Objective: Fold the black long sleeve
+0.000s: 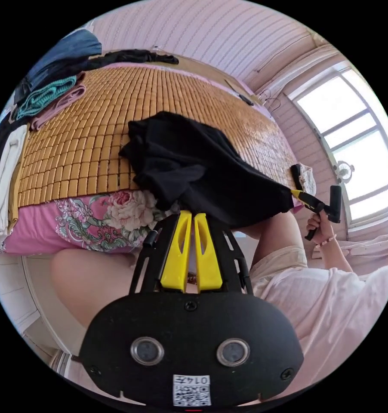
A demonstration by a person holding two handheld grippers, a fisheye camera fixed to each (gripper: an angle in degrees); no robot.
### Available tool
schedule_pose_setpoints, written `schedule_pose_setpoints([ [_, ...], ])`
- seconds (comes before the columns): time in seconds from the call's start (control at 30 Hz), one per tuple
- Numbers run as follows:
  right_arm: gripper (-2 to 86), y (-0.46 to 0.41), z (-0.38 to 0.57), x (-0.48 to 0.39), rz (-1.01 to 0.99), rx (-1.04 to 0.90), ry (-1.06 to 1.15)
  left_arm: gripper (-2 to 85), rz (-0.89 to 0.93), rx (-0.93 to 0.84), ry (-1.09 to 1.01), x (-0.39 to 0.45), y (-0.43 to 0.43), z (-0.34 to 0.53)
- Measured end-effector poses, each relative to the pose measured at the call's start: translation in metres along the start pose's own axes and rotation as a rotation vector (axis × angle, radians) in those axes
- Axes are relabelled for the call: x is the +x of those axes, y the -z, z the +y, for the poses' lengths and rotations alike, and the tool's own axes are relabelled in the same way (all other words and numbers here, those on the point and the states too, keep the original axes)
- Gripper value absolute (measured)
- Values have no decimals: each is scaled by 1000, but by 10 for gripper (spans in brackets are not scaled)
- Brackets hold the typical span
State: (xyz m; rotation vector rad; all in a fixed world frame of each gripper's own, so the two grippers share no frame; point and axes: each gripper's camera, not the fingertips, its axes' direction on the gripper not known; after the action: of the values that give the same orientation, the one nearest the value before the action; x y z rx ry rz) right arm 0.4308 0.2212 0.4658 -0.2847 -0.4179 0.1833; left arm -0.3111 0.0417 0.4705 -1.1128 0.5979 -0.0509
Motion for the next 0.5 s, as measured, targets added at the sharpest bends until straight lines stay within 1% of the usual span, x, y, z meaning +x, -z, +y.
schedule_pose_setpoints([
  [0.03, -1, 19, -3, -12, -17, 84, 29, -10, 5, 71, -21, 4, 22, 3],
  [0.07, -1, 28, -5, -16, -36, 126, 39, -10, 6, 103, -29, 6, 33, 4],
  [0.13, 0, 63, -16, -30, -135, 265, 74, -10, 17, 225, -70, 13, 77, 7],
  [0.2, 2, 77, -27, -36, -139, 294, 79, -10, 8, 264, -116, 18, 100, 7],
  [0.27, 6, 71, -37, -42, -69, 218, 88, -10, -39, 258, -148, 24, 110, 9],
  [0.33, 18, 39, -41, -52, 21, 65, 106, -10, -71, 221, -158, 28, 108, 17],
  [0.37, 27, 27, -41, -55, 34, 19, 104, -10, -66, 215, -153, 29, 107, 20],
  [0.43, 64, -28, -33, -67, 50, -201, 115, -10, -43, 206, -133, 31, 105, 33],
  [0.47, 74, -43, -30, -71, 56, -252, 126, -10, -41, 209, -127, 32, 106, 36],
  [0.5, 86, -72, -22, -81, 62, -353, 152, -10, -31, 216, -112, 32, 108, 42],
])
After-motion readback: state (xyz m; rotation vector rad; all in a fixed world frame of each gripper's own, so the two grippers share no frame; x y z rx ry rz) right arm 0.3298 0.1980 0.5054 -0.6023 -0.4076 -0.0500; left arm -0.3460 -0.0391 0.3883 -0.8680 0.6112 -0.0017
